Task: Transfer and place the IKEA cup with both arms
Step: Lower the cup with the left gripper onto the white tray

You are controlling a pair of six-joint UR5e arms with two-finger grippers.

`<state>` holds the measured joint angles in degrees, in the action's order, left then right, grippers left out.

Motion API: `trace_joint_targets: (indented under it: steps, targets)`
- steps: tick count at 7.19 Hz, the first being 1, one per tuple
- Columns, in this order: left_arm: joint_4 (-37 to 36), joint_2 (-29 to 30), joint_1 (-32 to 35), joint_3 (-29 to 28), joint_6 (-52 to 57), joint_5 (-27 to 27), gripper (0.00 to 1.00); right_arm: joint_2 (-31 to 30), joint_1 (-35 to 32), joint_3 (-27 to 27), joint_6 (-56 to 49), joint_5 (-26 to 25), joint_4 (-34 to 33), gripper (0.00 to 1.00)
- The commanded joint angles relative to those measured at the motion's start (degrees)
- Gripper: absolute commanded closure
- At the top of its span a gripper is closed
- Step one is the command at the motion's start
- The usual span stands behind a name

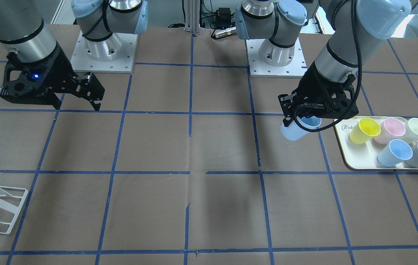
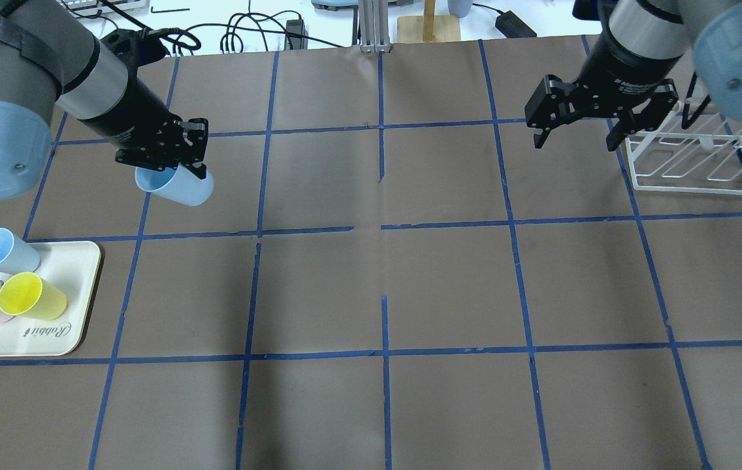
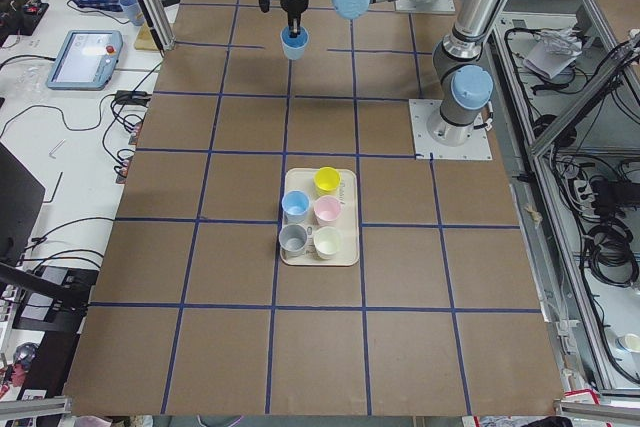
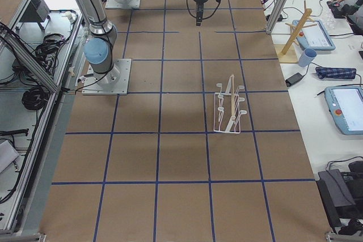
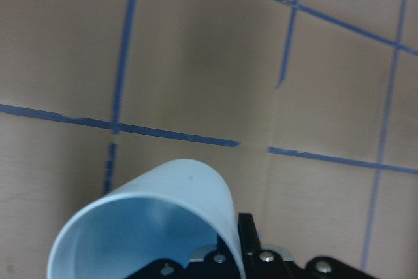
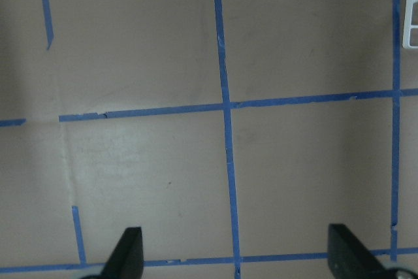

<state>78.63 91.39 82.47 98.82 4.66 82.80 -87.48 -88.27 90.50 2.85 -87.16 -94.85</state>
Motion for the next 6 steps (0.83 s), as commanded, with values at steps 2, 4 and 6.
trace_joint_targets:
  steps: [2, 4, 6]
  targets:
    - [2.3, 4.8, -12.9, 0.6, 19.4, 7.7, 1.0, 1.3, -1.5, -2.5, 2.4, -0.3, -1.6, 0.0]
    - [-0.6, 9.1, -17.2, 0.7, 28.2, 12.1, 1.0, 1.3, -1.5, -2.7, 2.4, -0.3, -1.6, 0.0]
    - [-3.4, 13.3, -19.6, 0.7, 28.6, 13.8, 1.0, 1.3, -1.5, -2.7, 2.3, -0.3, -1.4, 0.0]
